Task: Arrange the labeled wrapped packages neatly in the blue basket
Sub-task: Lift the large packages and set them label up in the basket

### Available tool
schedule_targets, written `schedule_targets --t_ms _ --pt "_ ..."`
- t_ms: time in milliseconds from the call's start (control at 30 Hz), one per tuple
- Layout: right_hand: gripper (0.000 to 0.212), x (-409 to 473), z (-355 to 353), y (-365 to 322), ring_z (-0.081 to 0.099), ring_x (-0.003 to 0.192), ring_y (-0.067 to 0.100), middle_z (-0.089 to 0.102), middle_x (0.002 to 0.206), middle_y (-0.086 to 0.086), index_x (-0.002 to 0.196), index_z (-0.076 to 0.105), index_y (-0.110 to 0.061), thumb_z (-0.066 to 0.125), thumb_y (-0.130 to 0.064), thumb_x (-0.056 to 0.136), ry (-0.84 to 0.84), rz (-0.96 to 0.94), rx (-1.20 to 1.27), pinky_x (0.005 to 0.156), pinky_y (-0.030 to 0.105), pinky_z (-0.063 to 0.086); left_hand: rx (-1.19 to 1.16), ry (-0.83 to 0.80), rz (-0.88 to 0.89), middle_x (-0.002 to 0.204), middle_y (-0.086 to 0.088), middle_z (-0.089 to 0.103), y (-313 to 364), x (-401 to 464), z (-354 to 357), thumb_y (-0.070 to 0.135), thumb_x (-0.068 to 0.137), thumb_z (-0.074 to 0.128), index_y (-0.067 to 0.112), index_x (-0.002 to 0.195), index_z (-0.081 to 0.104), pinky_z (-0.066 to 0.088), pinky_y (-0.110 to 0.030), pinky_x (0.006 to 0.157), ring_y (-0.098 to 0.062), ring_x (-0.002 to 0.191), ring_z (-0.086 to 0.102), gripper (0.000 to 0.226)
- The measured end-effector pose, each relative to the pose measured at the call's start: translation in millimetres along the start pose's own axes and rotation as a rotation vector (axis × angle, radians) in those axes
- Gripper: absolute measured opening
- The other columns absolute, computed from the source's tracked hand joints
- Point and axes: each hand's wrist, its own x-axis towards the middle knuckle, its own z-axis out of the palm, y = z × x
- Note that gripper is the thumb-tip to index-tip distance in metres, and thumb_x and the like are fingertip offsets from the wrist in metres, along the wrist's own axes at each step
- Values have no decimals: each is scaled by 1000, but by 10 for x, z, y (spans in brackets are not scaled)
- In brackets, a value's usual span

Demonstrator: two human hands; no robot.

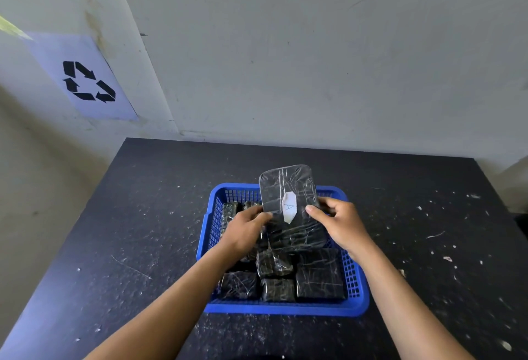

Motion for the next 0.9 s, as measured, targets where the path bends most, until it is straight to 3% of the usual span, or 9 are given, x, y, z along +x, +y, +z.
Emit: schedule_targets --t_ms 100,200,300,433,500,600,733,833,900 --pt "12 -34 37 -9 71 93 5 77 96 -14 97 73 -34 73 -25 90 -17 17 75 84 23 56 -51 5 -22 90 0 76 36 39 37 24 94 64 21 115 62 56 -30 60 -14 69 68 21" --pt "27 -23 21 -49 70 97 9 76 103 -9 113 68 -34 73 -23 89 -75 33 13 85 28 54 68 -1 -30 91 -2 74 12 77 45 17 92 66 19 117 58 56 -29 59 -13 67 68 26" --pt "40 164 -83 -130 66 100 15 71 112 -5 125 64 -35 68 -18 88 8 -104 -315 84 32 53 690 -40 124 118 5 68 -109 48 51 32 90 65 27 129 53 57 -36 84 -12 97 66 41" --pt "47 487 -168 -263 62 113 25 61 136 2 138 55 -34 53 -21 93 -172 -89 -802 90 39 51 1093 -163 102 162 0 14 -419 -41 103 52 90 61 34 147 34 43 -54 106 -32 146 19 66" --pt "47 578 -118 -275 59 120 27 58 141 1 137 55 -34 48 -17 94 -314 -52 -934 93 41 51 1134 -171 103 165 1 -3 -542 -64 125 54 93 55 35 149 28 38 -54 110 -32 150 4 65" --pt "50 688 19 -252 60 118 28 60 139 1 136 58 -32 46 -10 93 -380 -44 -1034 91 40 51 1130 -148 119 165 2 -8 -602 -64 136 54 95 51 36 150 26 37 -53 111 -31 151 1 63" --pt "38 614 233 -65 61 95 31 66 110 6 121 64 -18 54 -1 88 -188 -267 -1301 74 41 52 1137 -131 122 165 1 -9 -630 -65 129 54 96 49 34 149 26 40 -53 109 -31 150 0 61" --pt "33 310 336 213 55 92 30 61 105 7 108 67 -12 67 4 79 -9 -445 -1322 71 41 47 1128 -111 132 165 1 -8 -666 -69 138 54 96 47 34 150 24 40 -53 108 -31 150 0 62" --pt "34 148 372 383 55 100 28 62 115 4 116 67 -14 61 0 85 -9 -389 -1226 79 41 50 1133 -99 137 166 -2 -8 -675 -82 163 53 97 46 32 151 18 34 -53 113 -33 150 1 64"
